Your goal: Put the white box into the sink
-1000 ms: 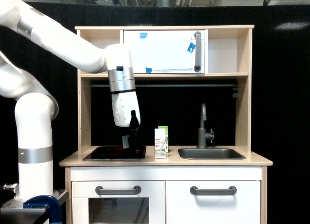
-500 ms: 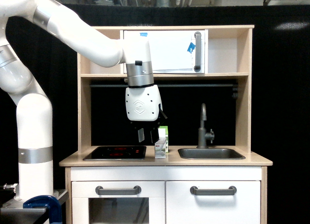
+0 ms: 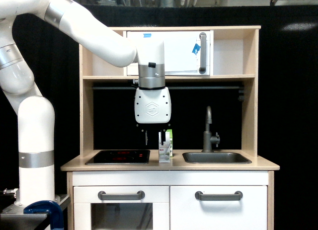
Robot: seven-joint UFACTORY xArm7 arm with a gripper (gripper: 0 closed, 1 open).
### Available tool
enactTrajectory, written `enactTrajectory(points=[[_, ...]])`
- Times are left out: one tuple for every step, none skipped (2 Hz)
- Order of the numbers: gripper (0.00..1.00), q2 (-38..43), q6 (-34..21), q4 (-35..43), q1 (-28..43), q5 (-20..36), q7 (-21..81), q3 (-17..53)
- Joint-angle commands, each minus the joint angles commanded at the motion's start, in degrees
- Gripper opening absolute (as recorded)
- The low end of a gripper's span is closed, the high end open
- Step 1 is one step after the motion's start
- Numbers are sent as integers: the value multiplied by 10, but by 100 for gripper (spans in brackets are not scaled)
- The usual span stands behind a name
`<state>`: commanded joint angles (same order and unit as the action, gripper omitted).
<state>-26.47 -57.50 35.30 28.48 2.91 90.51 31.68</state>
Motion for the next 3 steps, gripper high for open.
enactTrajectory(points=[[100,5,21,-3,3,65,-14,24],[100,-10,37,-24,2,36,-23,-11],[100,13,41,-9,20,61,-17,-9]])
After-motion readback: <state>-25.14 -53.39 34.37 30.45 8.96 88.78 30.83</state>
